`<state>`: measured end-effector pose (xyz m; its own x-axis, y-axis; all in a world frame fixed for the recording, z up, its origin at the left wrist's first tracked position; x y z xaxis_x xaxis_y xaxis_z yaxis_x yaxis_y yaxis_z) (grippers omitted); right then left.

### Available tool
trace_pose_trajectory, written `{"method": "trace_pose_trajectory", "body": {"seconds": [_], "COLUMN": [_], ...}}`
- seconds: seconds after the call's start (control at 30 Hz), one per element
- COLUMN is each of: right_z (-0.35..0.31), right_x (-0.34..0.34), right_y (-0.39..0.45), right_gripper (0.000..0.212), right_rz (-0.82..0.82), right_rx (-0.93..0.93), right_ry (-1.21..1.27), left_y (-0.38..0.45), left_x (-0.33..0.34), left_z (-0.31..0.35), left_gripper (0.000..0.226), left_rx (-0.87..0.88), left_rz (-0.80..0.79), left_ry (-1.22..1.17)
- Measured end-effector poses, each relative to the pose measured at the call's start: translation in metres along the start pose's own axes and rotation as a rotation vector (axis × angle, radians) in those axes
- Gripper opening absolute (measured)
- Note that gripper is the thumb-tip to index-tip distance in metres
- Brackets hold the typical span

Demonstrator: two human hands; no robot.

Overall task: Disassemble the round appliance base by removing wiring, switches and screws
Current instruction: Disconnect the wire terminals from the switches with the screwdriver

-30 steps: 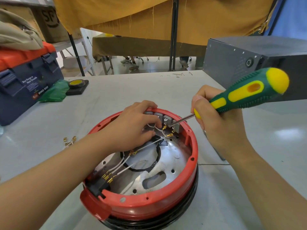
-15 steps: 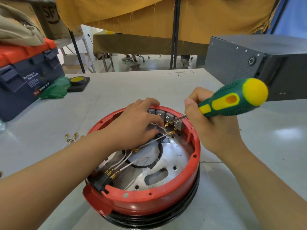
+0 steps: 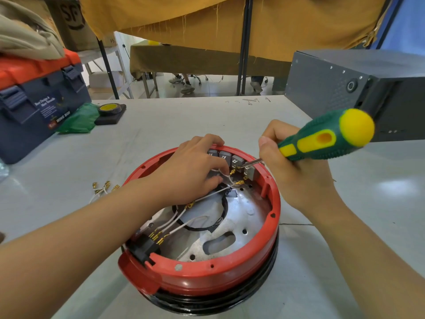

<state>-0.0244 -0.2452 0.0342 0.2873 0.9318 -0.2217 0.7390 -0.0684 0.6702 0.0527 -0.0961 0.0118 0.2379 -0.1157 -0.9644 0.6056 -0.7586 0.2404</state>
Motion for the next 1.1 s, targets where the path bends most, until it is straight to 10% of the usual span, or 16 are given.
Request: {"method": "trace_pose_trajectory", "body": {"seconds": [1.1], "right_z": [0.017], "right_x": [-0.004], "right_y": [0.012], "right_gripper": [0.026], "right_rz": [0.373], "right_rx": [0.222], "right_ry": [0.334], "left_y": [0.003], "left_x": [0.003], "left_z": [0.000], "left_gripper": [0.019], "left_rx": [-0.009], "left_rz": [0.027], "left_ry": [0.066]}}
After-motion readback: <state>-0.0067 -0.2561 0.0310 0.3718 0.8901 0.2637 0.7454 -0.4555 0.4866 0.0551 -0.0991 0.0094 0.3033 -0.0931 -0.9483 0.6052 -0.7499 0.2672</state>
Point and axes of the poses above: each hand's wrist, its own y-axis towards the middle knuckle, its own x-axis out of the palm, z = x × y, the point moved 3 cm from there along y, towards the middle knuckle, and after that the axes turned 11 degrees about y, right-handed, at the moved point
